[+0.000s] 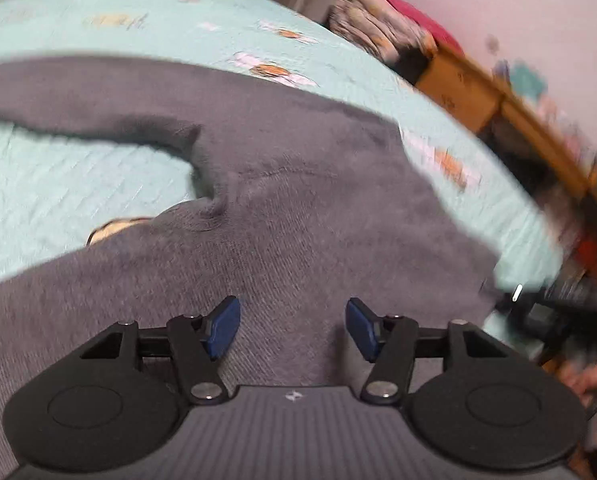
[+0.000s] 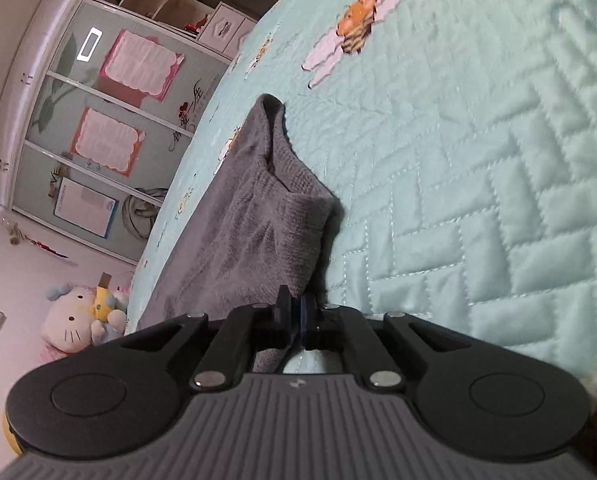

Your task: Fold clothes

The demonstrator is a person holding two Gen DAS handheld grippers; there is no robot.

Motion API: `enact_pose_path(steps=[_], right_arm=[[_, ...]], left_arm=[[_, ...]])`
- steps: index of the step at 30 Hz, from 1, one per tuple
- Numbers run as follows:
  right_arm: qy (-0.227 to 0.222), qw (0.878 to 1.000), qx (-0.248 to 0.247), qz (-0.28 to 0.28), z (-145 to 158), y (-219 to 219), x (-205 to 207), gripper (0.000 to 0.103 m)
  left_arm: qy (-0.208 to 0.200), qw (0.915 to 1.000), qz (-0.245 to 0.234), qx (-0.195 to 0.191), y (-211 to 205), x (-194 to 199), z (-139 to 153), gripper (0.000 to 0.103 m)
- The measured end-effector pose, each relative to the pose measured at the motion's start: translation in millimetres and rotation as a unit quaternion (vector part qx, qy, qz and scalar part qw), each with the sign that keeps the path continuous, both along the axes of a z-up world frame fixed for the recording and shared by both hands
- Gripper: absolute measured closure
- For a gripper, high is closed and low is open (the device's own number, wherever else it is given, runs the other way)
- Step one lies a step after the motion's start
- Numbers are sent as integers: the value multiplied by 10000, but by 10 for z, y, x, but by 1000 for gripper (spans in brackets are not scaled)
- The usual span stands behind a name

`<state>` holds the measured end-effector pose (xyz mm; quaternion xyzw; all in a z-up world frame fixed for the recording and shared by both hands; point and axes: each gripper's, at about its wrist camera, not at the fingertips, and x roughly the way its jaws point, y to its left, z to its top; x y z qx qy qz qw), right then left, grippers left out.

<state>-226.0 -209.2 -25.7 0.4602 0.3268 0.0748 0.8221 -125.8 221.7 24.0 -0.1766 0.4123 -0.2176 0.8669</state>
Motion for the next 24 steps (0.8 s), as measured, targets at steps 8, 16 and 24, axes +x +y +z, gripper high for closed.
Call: enact_pose_path(steps=[8,16,24], right_arm=[[-998,9898,-1014,40,657,152,52,95],[-1310,9846,-441,1073,635,747,912,82],[-1364,9640,-927,2086,587,1576,2064,75]], left_arm=[[477,9477,2129,-2331,866,499,-203,42],[588,8995,2949,-3168,847,898,-595,41],[329,8667,3524,-3514,666,903,-594,41]])
